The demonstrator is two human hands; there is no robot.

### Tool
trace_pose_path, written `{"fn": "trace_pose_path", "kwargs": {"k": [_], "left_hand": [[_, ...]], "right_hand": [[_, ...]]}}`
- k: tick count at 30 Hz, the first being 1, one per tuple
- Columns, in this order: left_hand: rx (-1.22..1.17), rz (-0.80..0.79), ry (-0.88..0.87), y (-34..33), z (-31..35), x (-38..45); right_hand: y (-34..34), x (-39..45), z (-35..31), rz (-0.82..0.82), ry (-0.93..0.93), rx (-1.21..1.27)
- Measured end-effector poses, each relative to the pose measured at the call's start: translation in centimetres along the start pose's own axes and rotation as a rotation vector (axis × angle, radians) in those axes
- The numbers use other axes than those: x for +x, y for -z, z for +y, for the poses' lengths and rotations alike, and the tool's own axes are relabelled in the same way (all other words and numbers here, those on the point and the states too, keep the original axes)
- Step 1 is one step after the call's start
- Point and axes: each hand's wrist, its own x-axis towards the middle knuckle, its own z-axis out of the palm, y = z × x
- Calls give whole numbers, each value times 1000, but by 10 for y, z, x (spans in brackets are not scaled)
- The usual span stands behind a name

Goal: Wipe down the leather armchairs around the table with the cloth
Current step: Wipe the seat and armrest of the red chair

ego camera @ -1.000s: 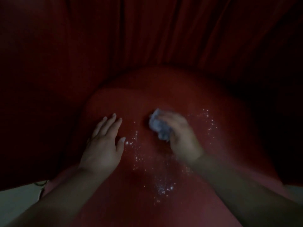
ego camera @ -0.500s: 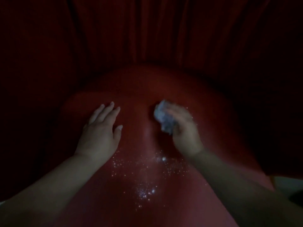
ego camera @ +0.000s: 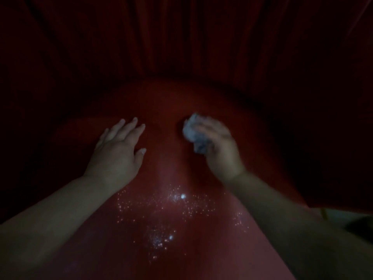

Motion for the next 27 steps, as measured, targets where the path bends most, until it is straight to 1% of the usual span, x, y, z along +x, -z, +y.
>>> {"fn": "trace_pose_path", "kwargs": {"k": [1,3,6,8,9,10,12,14,16,20,23,25,27], "left_hand": [[14,-3,-20,0,1,2],[35,-18,-51,-2,4,7],[56,-69,-83,-8,14,10],[62,-94,-117,-12,23,8],[64,-101,-139,-13,27,7],[70,-107,-165,-14,31,7],[86,-114,-205,-17,39,7],[96,-111,-227,-22,46,10],[100,-108,-240,-27,52,13],[122,-118,-236,-32,60,18],[134,-124,-220,-32,62,18],[144,-138,-229,-30,62,20],[166,-150,-243,-30,61,22]], "right_hand": [[8,14,7,16,-59,-15],[14,17,13,8,-85,-73],[3,-34,6,-5,-34,-106],[-2,-66,-5,-65,-25,-52],[-2,-71,-6,-65,-10,-20],[4,-66,-6,-50,9,-8],[21,-39,2,29,31,-65],[40,-8,16,103,-21,-133],[45,-4,29,61,-100,-170],[25,-71,23,70,-108,-90],[24,-111,10,14,-63,-59],[39,-99,19,69,-46,-45],[57,-77,39,186,-121,-84]]}}
